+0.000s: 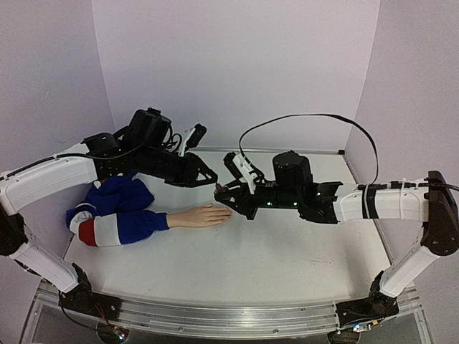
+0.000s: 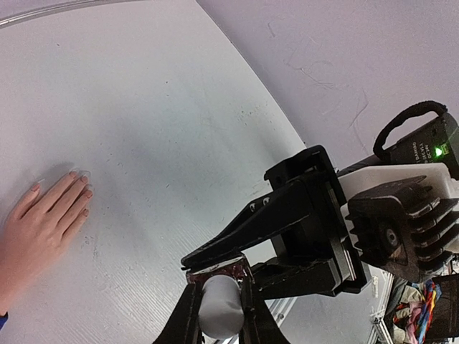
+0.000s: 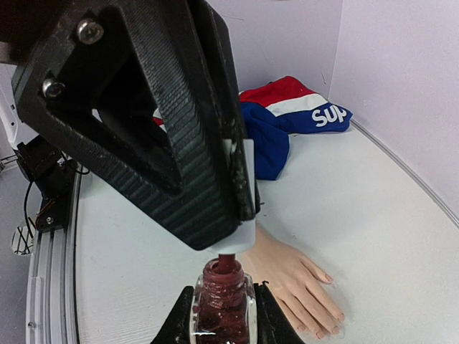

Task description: Paint the nails

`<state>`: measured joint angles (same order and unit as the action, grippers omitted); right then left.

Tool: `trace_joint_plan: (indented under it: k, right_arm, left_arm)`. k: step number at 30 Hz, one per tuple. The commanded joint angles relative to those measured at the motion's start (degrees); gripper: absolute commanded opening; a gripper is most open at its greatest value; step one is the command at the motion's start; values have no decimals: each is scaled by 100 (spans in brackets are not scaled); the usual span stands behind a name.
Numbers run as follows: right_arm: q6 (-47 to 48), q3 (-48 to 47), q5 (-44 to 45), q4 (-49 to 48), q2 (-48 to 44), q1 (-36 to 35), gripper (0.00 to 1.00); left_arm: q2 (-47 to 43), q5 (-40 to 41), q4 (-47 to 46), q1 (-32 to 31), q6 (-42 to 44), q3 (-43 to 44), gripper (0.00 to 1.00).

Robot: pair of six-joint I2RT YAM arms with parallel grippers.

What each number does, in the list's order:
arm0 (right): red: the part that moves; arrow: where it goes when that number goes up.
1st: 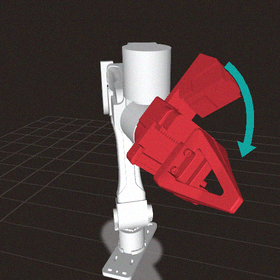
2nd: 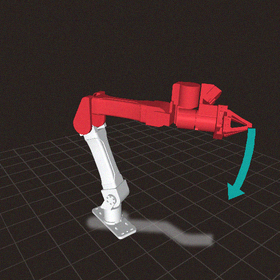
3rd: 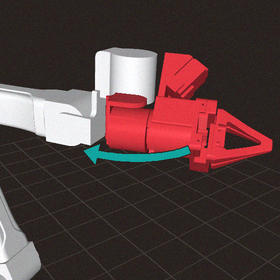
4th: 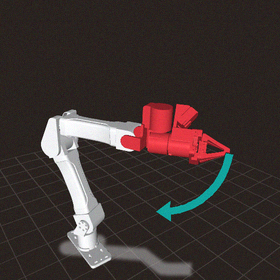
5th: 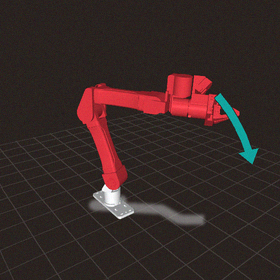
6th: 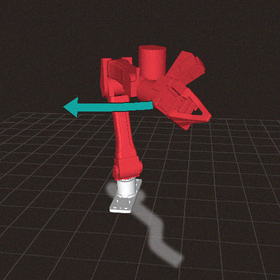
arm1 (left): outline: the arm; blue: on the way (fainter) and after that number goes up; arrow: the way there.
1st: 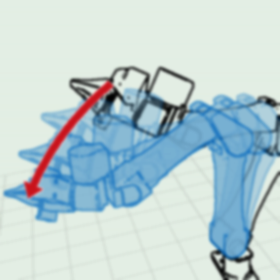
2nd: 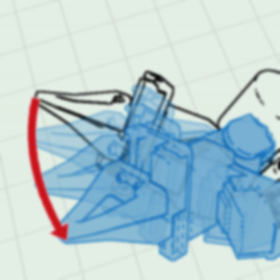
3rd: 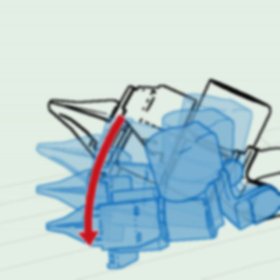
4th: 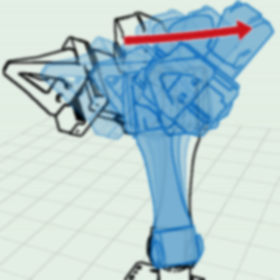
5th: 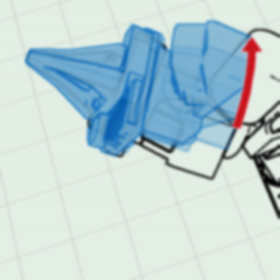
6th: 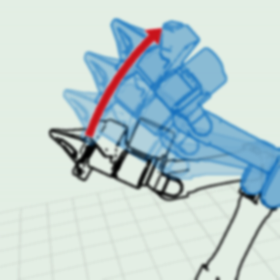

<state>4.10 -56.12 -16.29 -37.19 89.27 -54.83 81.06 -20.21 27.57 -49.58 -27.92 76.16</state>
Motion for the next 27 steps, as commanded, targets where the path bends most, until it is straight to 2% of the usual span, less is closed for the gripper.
trace_joint_plan:
  k: [1, 27]
  right_arm:
    - [50, -198, -98, -290, 19, -13, 0]
    - [12, -198, -70, -333, 62, -14, 0]
  left_arm:
    - [-282, 165, -209, 9, 71, 121, 0]
    - [-336, -32, -235, 10, 85, 110, 0]
